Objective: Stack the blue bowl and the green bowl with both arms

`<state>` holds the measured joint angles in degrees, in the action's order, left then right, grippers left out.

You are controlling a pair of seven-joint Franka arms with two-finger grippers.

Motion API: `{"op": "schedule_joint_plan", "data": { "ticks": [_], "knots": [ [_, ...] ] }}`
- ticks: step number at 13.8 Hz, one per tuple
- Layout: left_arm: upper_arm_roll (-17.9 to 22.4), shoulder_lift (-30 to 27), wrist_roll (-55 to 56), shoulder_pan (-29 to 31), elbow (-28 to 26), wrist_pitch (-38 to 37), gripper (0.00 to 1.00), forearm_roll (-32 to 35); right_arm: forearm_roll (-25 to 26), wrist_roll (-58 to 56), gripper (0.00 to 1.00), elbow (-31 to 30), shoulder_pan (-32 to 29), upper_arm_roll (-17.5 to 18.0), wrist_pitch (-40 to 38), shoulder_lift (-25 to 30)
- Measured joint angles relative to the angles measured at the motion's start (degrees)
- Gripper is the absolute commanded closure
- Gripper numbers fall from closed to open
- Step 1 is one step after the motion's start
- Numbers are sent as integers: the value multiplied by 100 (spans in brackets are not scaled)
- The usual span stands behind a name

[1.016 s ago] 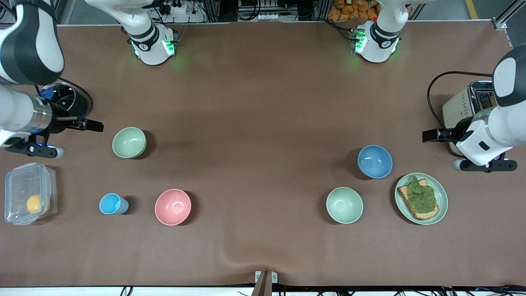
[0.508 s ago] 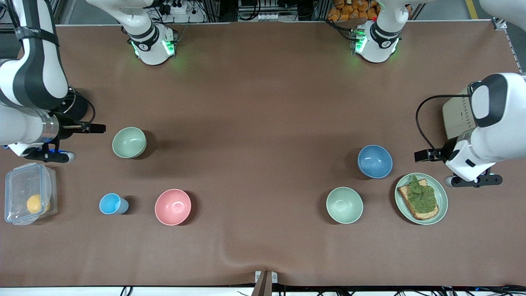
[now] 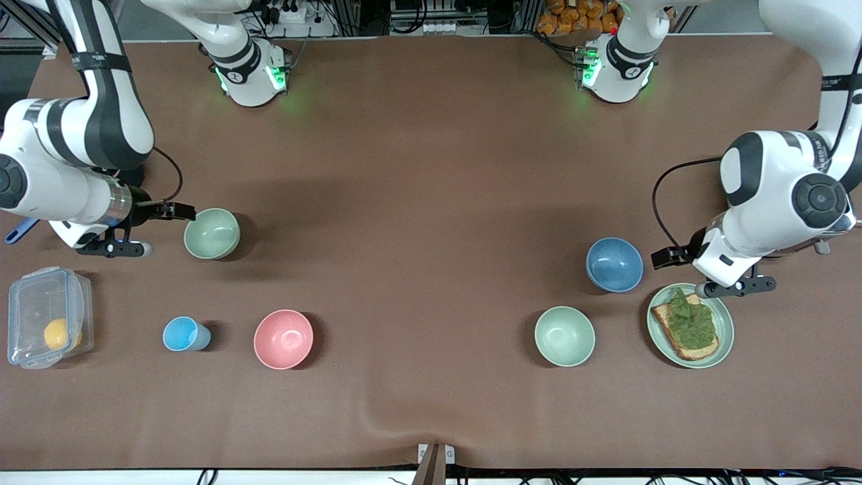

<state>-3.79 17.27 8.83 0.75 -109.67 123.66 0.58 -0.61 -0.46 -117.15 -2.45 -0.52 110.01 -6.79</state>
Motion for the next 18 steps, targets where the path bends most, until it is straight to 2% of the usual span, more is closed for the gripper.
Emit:
{"op": "schedule_joint_plan", "data": {
  "ticks": [5,11,14,15,17,18],
  "knots": [
    [-1,421,0,-1,-14,171,0,0,-3,-5,0,-569,-189,-25,703,-46],
    [-4,973,224,-5,-14,366,0,0,-5,-269,5,-673,-444,-34,1861,-865],
    [-11,1090,276,-33,-13,374,0,0,-6,-622,13,-676,-672,-43,2188,-1187],
    [-11,1125,282,-49,-14,374,0,0,-7,-687,19,-678,-713,-43,2292,-1280],
    [-13,1203,328,-75,-14,374,0,0,-7,-763,38,-682,-743,-44,2515,-1462],
    [-16,1239,375,-94,-14,374,22,0,-9,-792,55,-683,-743,-43,2549,-1526]
  ]
}}
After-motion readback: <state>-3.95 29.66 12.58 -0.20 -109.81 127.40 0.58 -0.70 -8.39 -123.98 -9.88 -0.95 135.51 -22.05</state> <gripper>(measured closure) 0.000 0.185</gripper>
